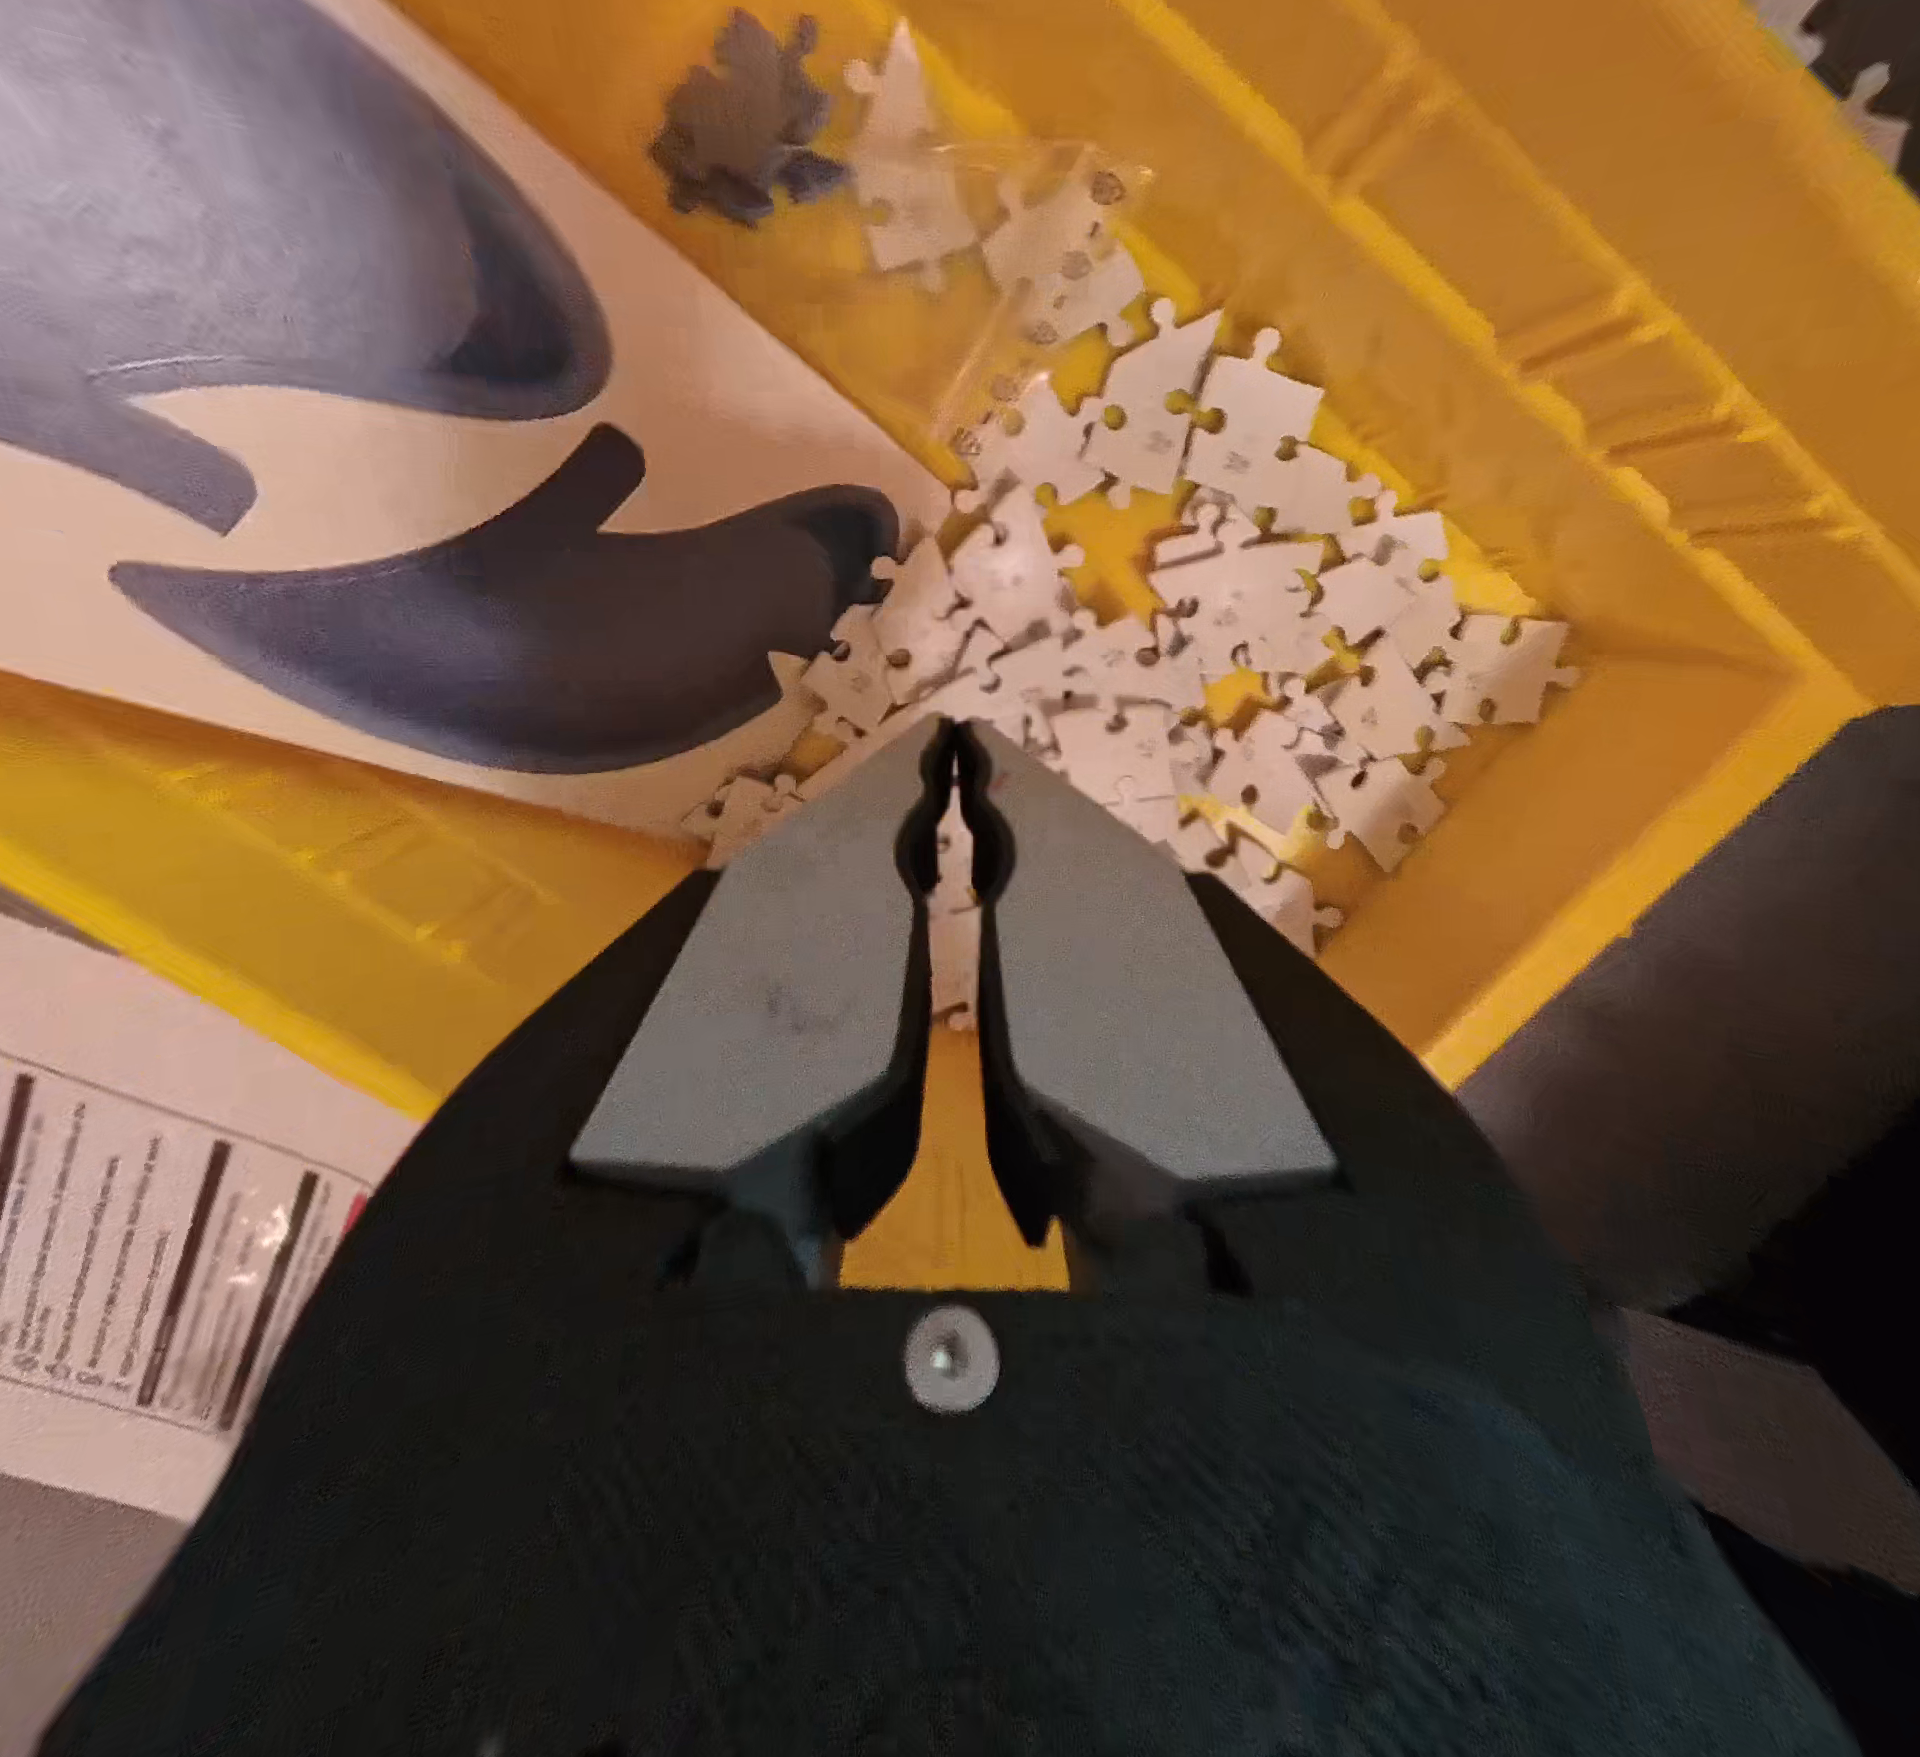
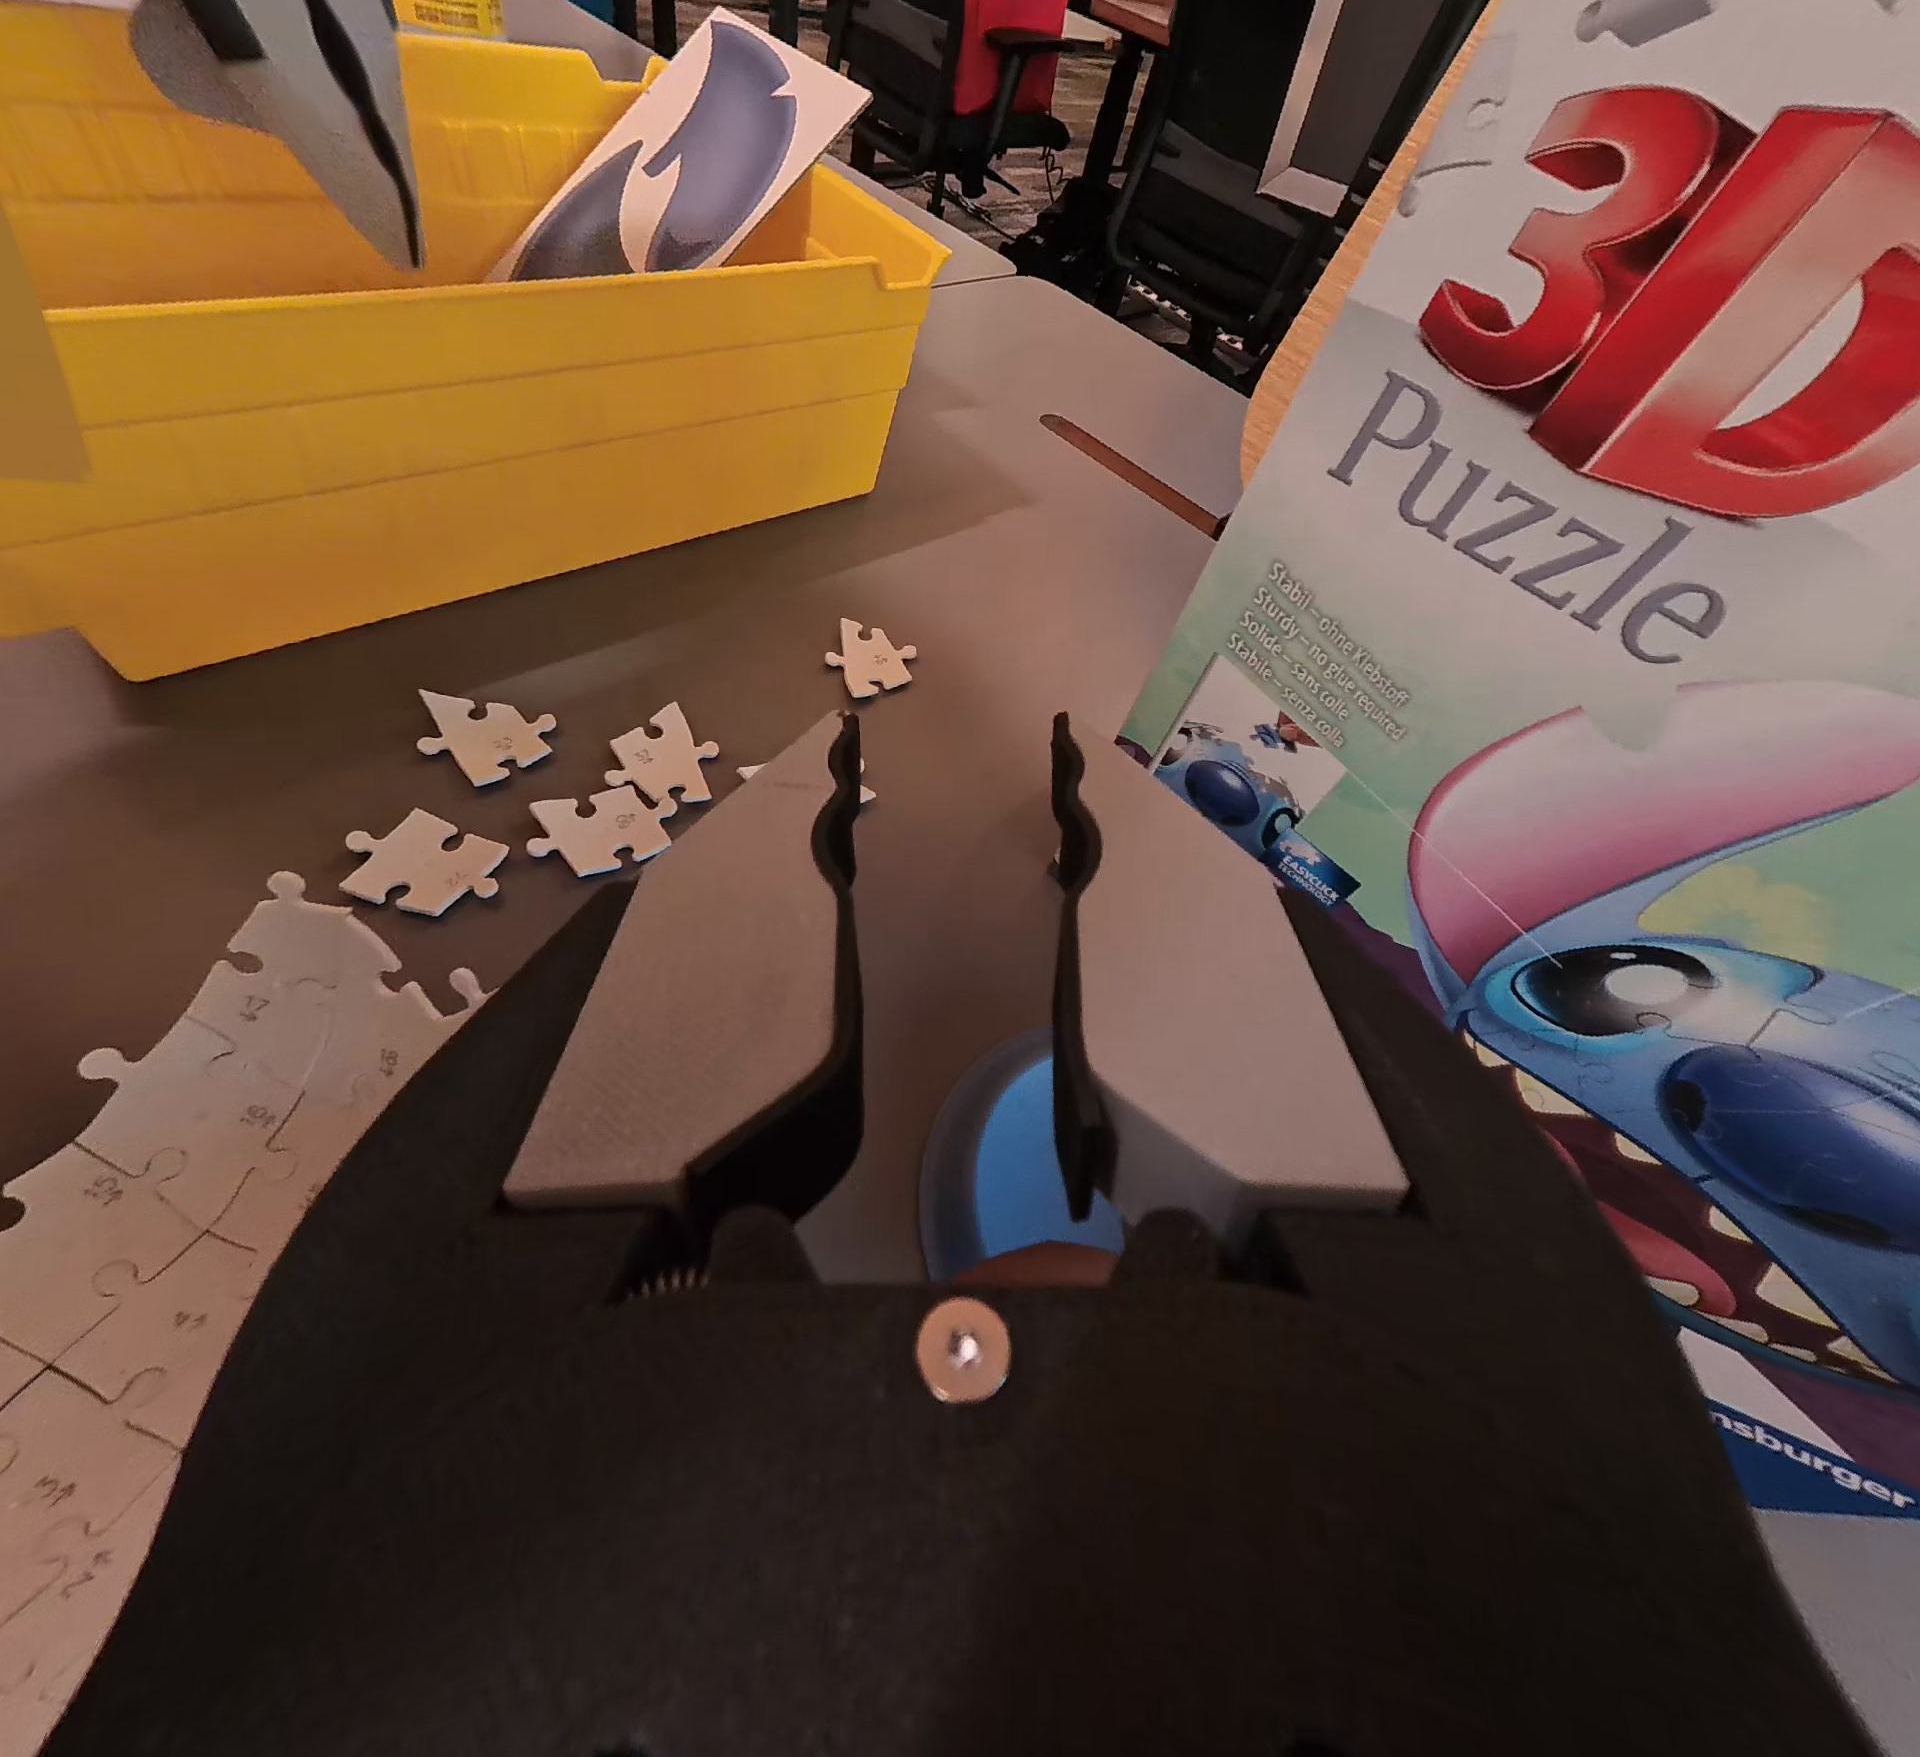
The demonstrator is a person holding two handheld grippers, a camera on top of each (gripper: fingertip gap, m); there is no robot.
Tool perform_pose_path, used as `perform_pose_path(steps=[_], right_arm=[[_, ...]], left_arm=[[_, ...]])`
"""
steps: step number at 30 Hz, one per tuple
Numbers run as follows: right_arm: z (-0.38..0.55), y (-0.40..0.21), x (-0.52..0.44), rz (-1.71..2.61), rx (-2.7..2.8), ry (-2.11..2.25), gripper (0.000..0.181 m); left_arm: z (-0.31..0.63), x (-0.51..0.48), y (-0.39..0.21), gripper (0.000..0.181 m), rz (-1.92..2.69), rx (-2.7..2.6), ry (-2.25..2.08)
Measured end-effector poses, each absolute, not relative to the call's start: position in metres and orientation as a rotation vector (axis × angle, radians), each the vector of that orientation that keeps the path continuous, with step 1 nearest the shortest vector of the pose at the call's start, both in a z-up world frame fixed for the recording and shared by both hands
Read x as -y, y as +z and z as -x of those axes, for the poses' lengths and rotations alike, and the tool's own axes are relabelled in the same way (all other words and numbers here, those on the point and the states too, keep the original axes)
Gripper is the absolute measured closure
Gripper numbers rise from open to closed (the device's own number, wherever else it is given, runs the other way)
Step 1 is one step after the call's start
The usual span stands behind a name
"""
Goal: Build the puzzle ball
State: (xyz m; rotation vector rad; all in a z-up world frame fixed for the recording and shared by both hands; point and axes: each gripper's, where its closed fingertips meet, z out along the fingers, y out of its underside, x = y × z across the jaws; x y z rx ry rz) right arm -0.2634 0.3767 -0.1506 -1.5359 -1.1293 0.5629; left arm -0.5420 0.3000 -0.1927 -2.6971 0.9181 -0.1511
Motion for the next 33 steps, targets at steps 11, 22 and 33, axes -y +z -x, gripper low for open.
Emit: perform_pose_path(steps=[11,22,33], right_arm=[[0.263,-0.153,-0.378,1.544,1.132,0.559,0.147],[0.263,-0.151,-0.377,1.537,1.134,0.552,0.147],[0.264,-0.154,-0.377,1.542,1.145,0.543,0.147]], left_arm=[[0.555,-0.293,-0.225,0.181,2.804,-1.044,0.006],[0.517,-0.281,-0.224,0.181,2.703,-1.230,-0.063],[0.533,-0.270,-0.217,0.181,2.746,-1.199,-0.049]])
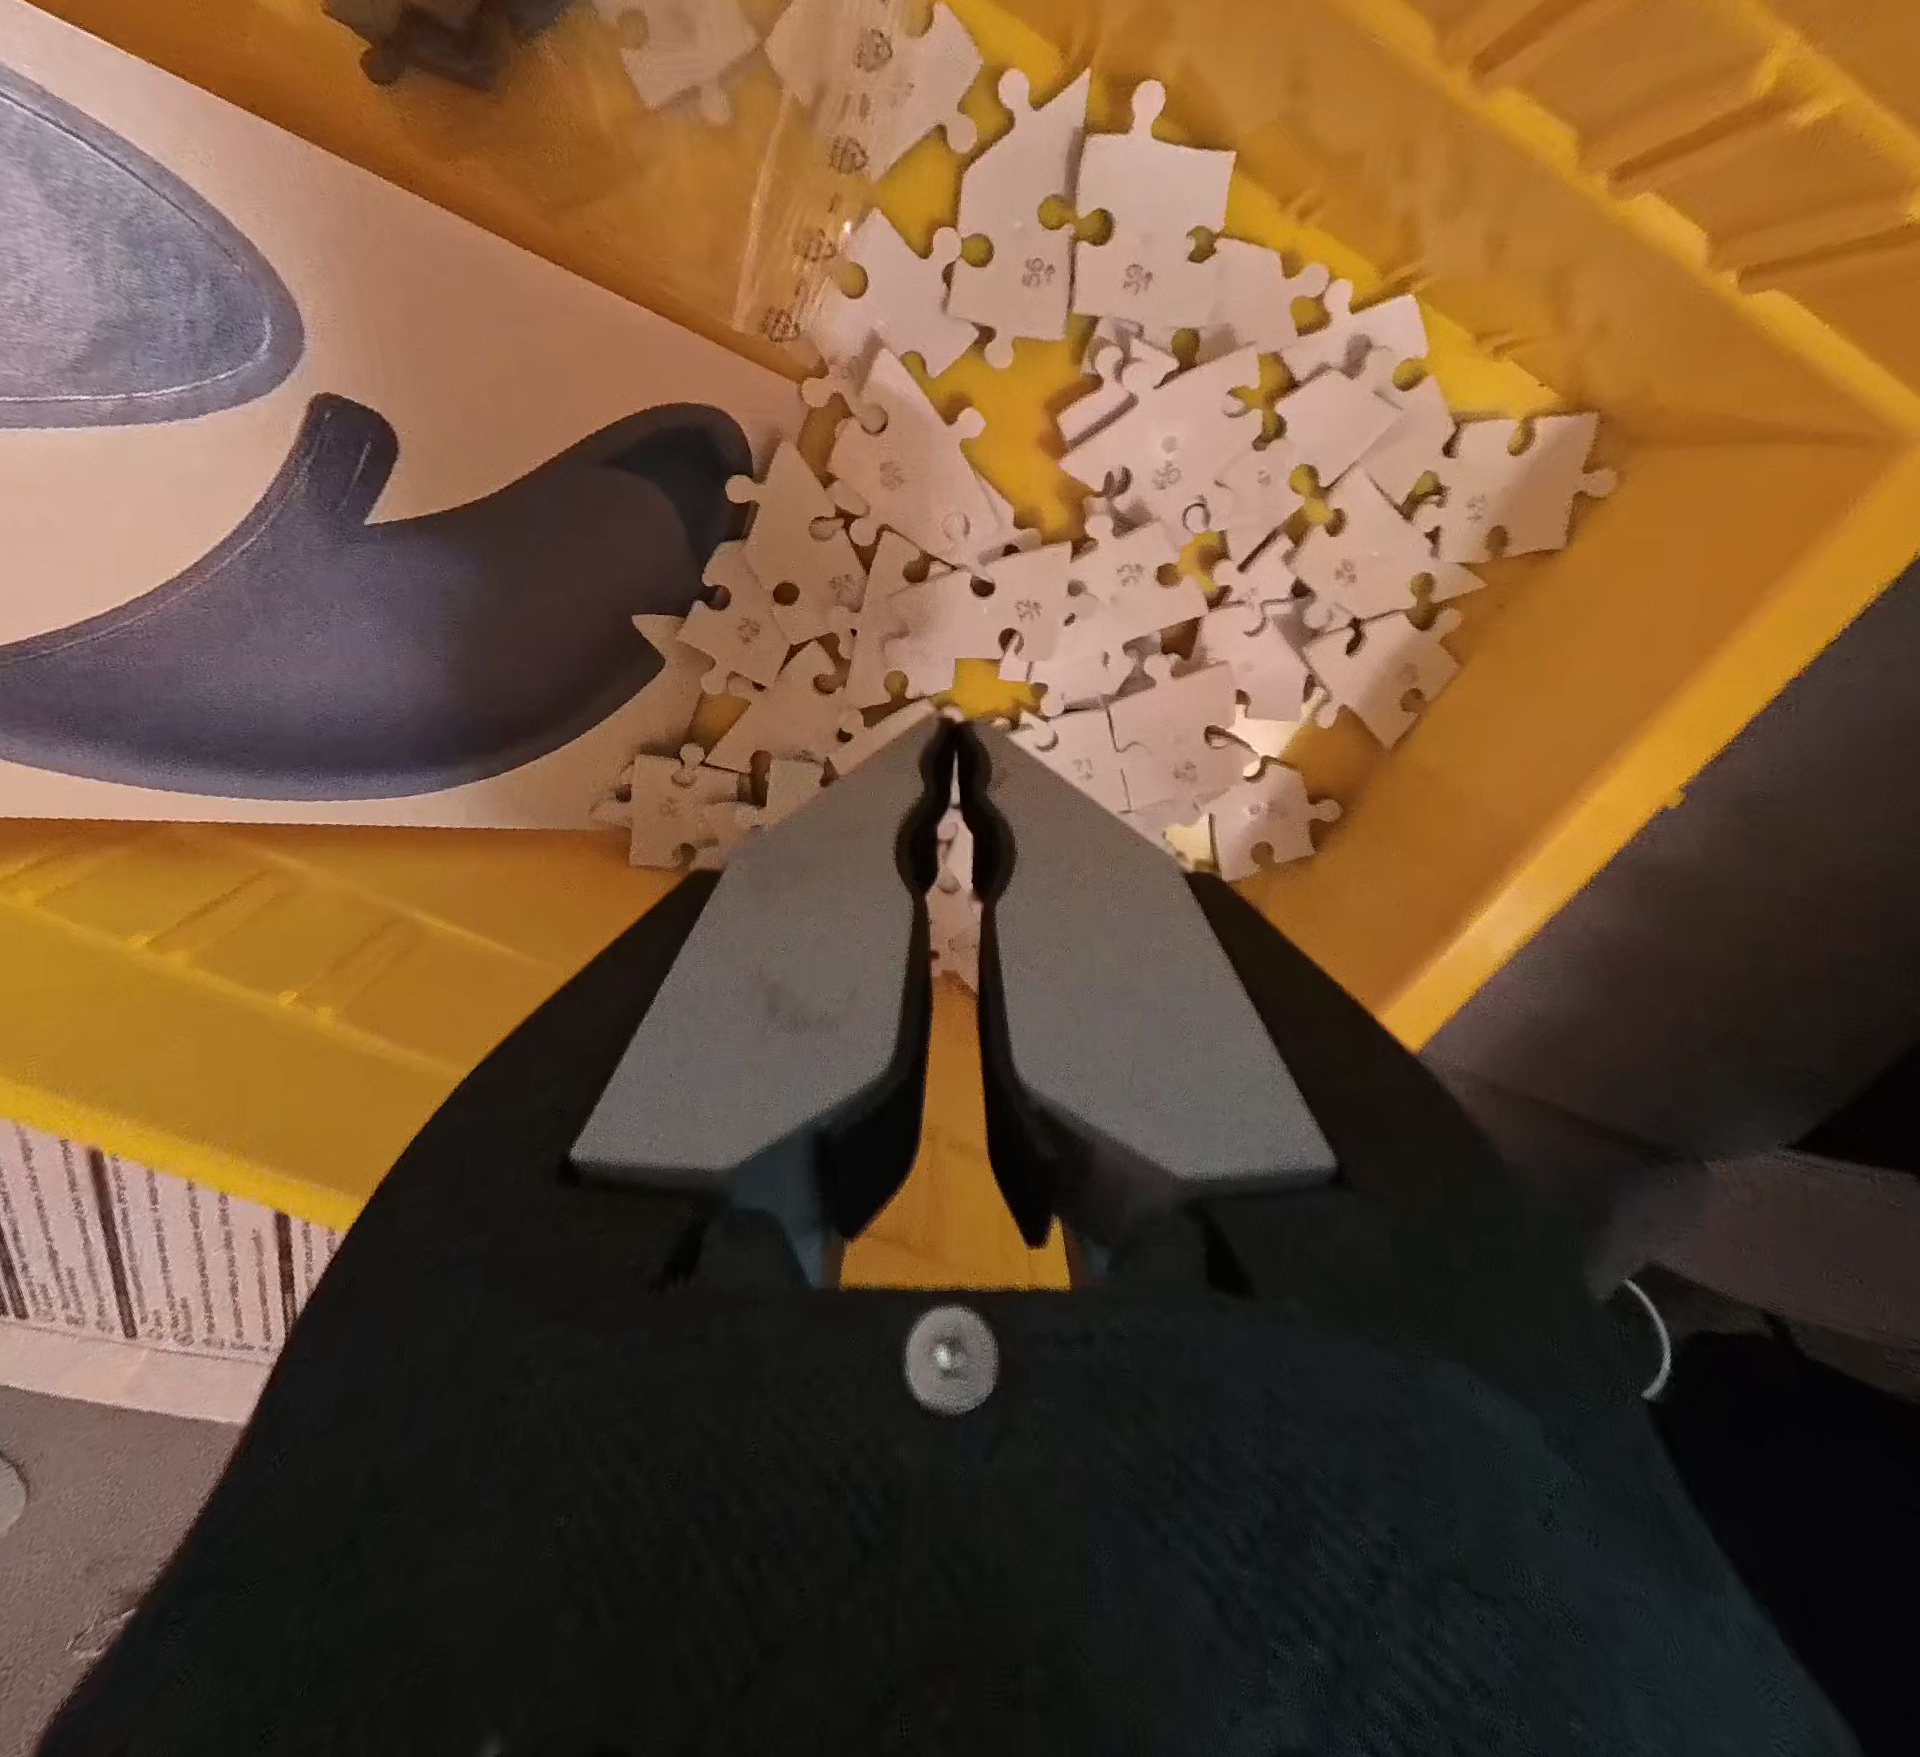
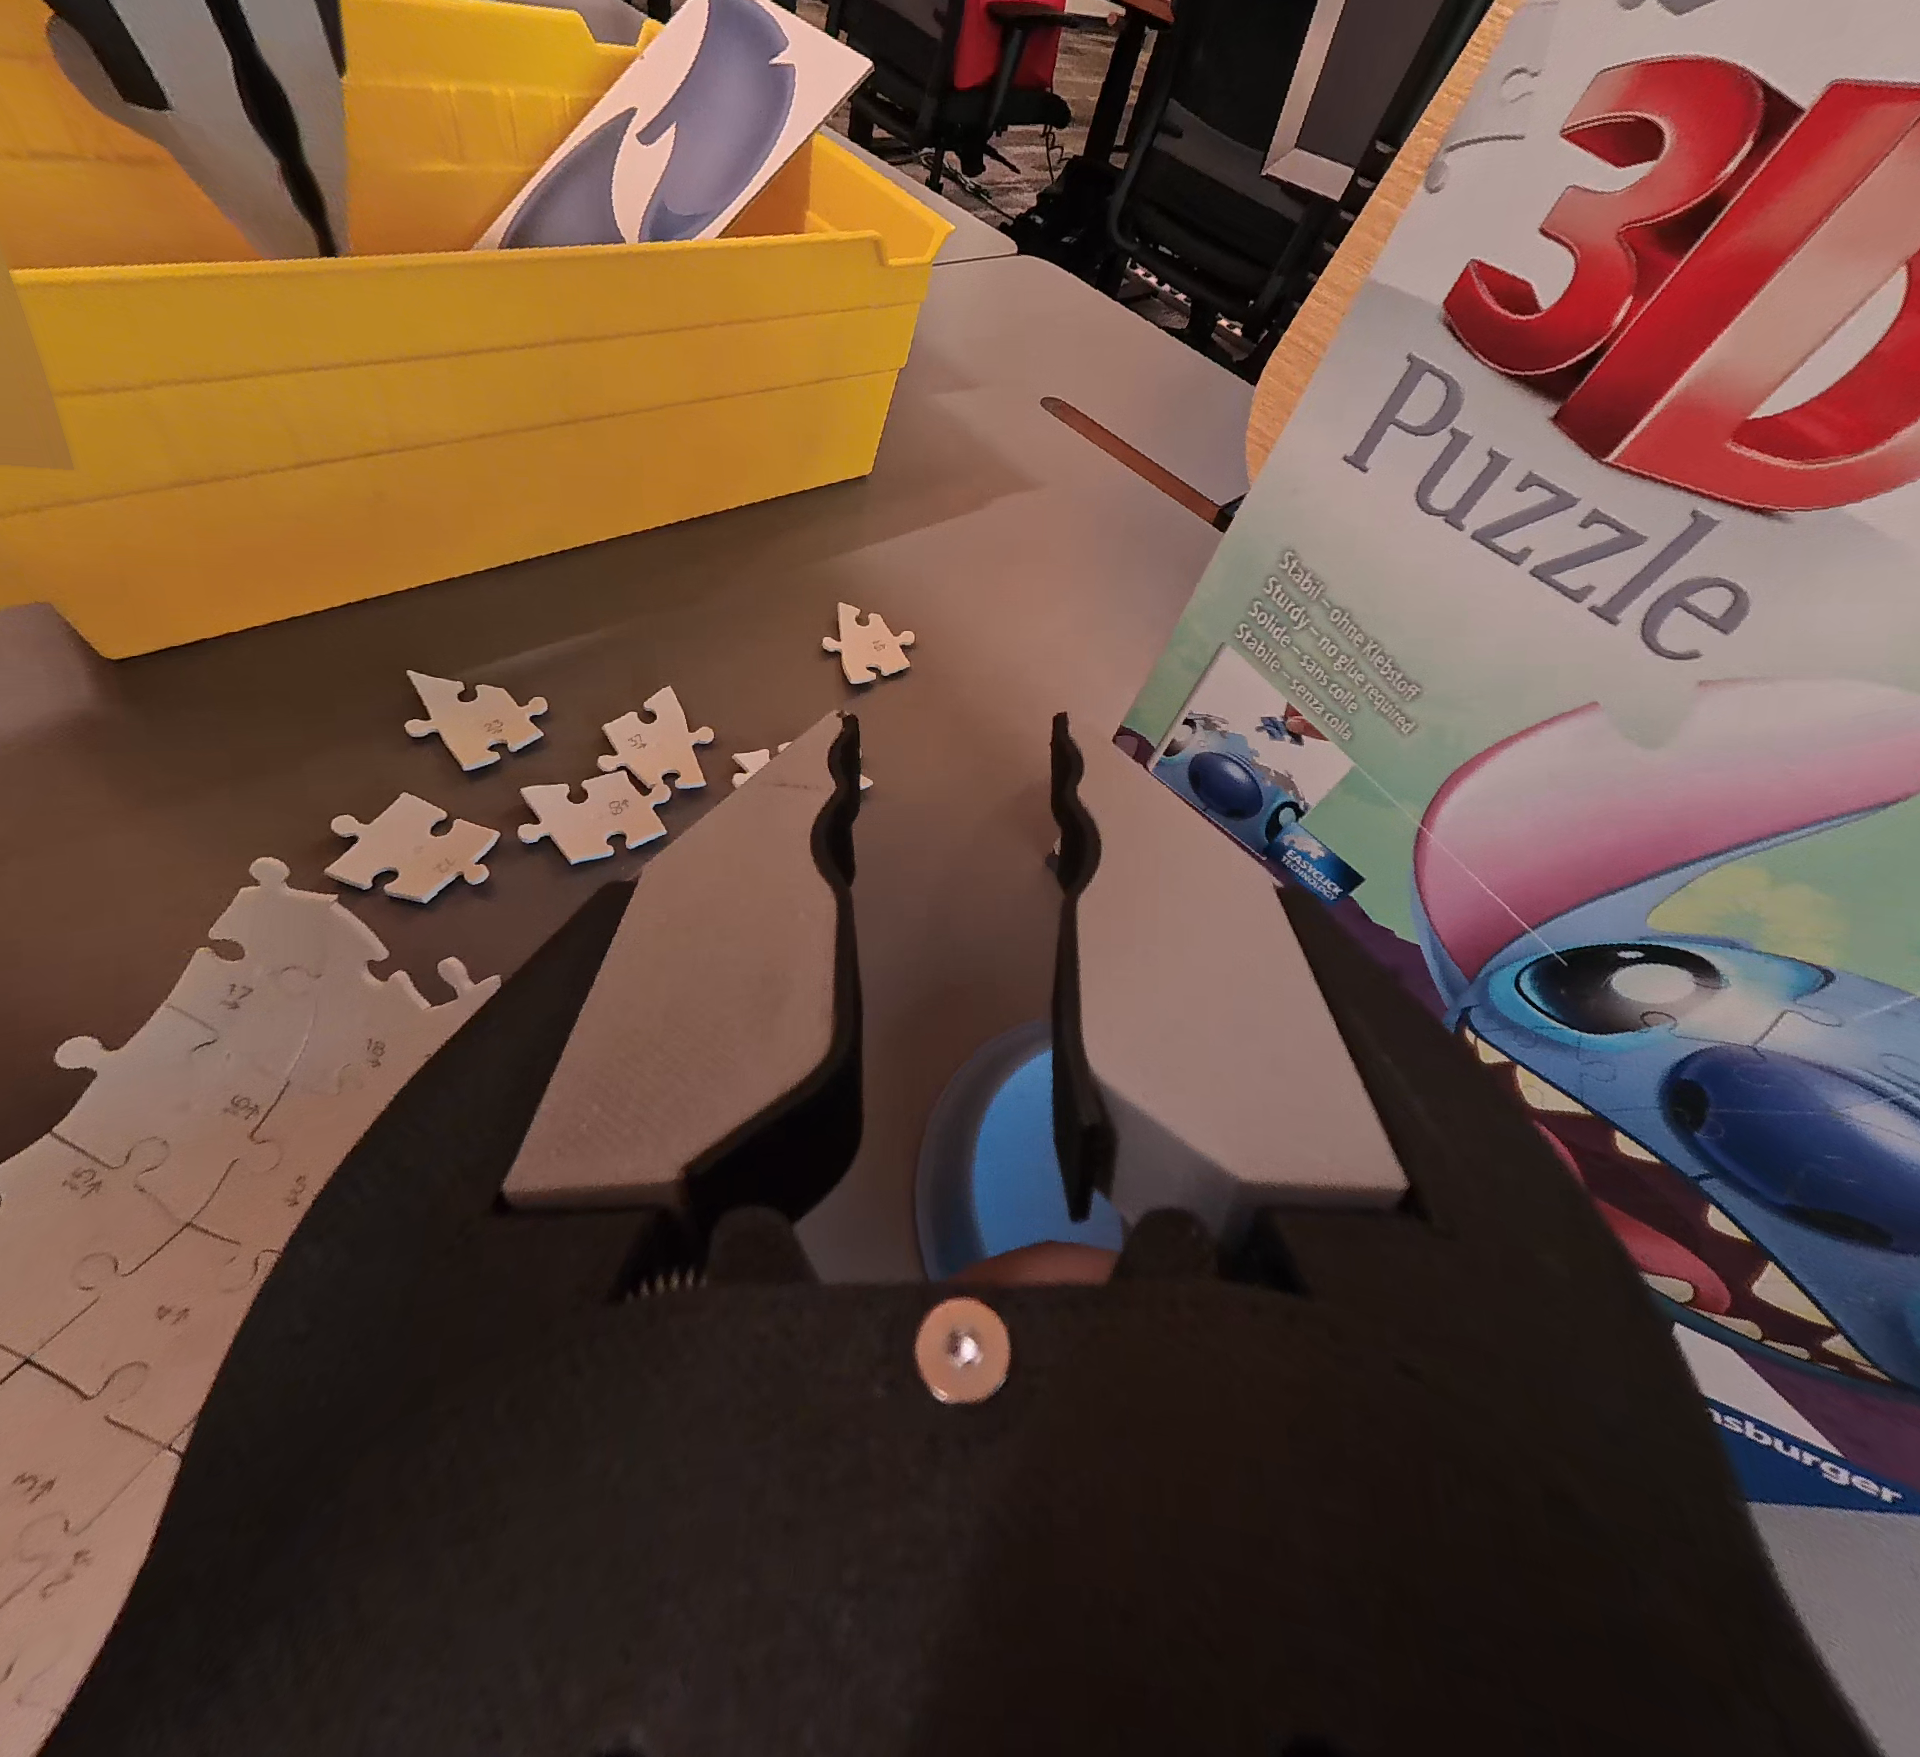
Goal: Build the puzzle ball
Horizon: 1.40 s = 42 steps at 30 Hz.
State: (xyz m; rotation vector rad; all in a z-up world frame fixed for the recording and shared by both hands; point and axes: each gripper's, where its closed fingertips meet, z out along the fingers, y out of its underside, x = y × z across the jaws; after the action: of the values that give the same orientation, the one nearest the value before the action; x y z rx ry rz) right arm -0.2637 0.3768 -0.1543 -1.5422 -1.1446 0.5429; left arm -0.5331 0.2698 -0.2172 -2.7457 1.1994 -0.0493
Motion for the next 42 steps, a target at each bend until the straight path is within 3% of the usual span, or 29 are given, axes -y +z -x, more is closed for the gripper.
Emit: perform_pose_path(steps=[6,10,16,23,31,39,42], right_arm=[[0.265,-0.153,-0.375,1.537,1.145,0.552,0.148],[0.267,-0.159,-0.374,1.551,1.168,0.557,0.148],[0.267,-0.158,-0.373,1.542,1.172,0.542,0.148],[0.266,-0.159,-0.376,1.551,1.167,0.537,0.148],[0.266,-0.157,-0.375,1.545,1.165,0.537,0.148],[0.267,-0.158,-0.374,1.542,1.175,0.529,0.149],[0.267,-0.160,-0.374,1.547,1.177,0.528,0.149]], left_arm=[[0.536,-0.246,-0.246,0.181,2.919,-1.285,-0.084],[0.501,-0.249,-0.245,0.181,2.840,-1.313,-0.297],[0.497,-0.278,-0.218,0.181,2.685,-1.179,-0.264],[0.493,-0.225,-0.223,0.181,2.719,-1.467,-0.549],[0.537,-0.268,-0.245,0.181,2.832,-1.276,0.073],[0.549,-0.289,-0.212,0.181,2.725,-1.098,0.097],[0.531,-0.265,-0.217,0.181,2.748,-1.239,-0.128]])
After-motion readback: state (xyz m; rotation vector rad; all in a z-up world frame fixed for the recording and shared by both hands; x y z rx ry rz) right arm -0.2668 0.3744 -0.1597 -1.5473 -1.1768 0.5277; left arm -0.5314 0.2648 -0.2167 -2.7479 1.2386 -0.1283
